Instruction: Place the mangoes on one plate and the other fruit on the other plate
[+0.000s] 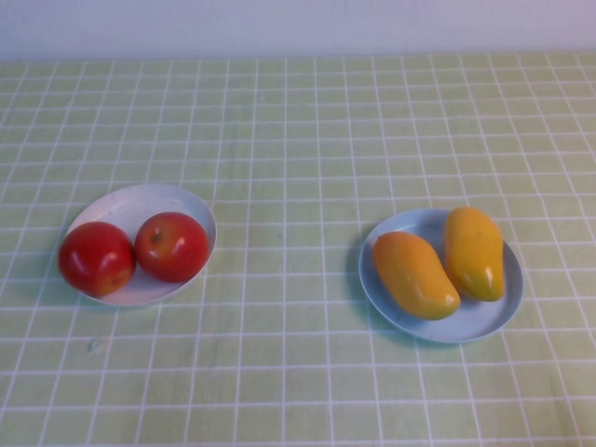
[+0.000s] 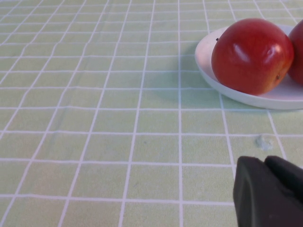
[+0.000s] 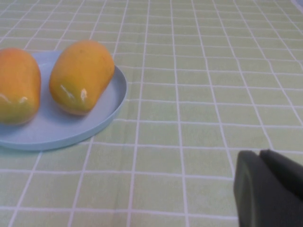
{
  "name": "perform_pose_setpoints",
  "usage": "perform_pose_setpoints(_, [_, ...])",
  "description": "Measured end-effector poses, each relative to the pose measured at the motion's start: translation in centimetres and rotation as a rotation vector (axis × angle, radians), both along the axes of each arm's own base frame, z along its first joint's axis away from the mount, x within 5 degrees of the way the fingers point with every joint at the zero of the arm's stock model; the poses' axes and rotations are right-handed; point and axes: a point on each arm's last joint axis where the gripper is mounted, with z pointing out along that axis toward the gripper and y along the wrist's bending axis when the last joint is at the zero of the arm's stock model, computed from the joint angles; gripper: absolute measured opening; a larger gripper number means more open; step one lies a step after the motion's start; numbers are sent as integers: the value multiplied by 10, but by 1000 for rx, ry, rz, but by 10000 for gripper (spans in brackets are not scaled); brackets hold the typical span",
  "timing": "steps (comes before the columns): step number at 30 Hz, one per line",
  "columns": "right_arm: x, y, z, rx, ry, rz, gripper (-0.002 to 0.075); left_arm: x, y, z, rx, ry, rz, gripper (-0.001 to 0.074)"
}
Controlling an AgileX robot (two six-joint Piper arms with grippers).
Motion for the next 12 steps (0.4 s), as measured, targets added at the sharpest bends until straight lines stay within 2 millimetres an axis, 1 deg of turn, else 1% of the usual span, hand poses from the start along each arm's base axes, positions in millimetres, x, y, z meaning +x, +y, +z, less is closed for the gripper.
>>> perform_pose_setpoints(12, [0,0,0,-2,0,2,-15,0,0,0,0,0,0,2])
